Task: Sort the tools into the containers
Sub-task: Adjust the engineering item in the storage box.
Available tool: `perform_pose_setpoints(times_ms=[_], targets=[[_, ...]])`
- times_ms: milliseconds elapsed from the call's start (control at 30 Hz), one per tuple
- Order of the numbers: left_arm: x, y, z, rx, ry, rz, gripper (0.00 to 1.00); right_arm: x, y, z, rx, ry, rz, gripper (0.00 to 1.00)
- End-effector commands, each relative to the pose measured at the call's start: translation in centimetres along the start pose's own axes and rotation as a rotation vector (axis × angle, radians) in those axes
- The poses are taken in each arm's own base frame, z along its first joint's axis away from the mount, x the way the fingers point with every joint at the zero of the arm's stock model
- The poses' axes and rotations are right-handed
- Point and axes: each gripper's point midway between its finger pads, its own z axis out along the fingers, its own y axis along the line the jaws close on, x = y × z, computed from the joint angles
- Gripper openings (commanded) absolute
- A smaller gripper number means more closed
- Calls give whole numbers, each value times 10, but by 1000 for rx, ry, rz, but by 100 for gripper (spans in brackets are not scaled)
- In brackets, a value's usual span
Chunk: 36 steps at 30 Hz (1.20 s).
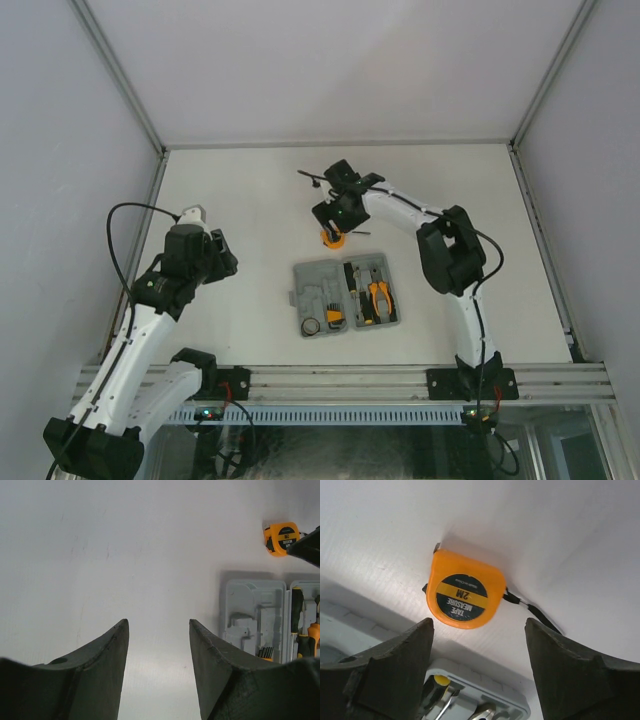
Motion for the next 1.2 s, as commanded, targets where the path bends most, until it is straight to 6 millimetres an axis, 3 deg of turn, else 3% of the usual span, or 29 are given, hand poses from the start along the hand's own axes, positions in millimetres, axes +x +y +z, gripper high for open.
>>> perform_pose_setpoints(times_ms=[0,133,300,467,633,833,1167], targets=[[-21,-8,-6,33,-58,11,56,-56,4,-49,-35,-246,78,75],[-20,-8,-6,34,-55,11,56,-68,7,-59,33,-309,253,74],[-20,-8,-6,35,-56,11,56,-65,22,-46,62,-287,447,72],[-20,-9,-5,36,-53,12,56,-57,36,-23,92,-221,466,71],[-19,-9,-5,38,-50,12,56,-46,35,-10,118,-169,477,71],[-19,-9,-5,40,-49,13,56,-35,26,-4,173,-141,472,71],[-18,-9,-4,38,-45,13,56,-38,11,-10,202,-164,477,71]])
